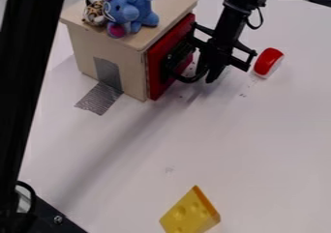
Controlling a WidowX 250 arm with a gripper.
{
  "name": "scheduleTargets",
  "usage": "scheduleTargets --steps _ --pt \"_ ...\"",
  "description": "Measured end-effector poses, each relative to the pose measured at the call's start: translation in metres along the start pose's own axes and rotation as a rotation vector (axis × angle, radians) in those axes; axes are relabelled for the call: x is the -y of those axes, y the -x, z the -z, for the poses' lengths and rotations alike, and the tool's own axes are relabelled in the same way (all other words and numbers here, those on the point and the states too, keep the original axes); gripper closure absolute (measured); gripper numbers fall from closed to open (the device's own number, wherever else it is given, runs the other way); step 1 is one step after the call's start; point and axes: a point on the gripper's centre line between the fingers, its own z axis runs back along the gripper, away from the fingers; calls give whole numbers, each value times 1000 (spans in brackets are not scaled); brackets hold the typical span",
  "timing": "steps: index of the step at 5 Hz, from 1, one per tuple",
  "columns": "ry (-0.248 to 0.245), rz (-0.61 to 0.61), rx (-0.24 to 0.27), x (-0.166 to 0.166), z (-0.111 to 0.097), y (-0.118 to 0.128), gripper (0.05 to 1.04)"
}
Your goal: Closed the drawer.
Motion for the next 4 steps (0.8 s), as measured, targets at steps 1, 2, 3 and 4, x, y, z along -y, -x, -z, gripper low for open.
scheduleTargets --steps 1,2,3,4 --pt "2 -3 -2 0 0 0 937" --pt "12 -46 -17 -12 0 0 723" --pt "29 -38 5 -9 0 -3 408" --pt "60 -3 103 -5 -19 -12 134"
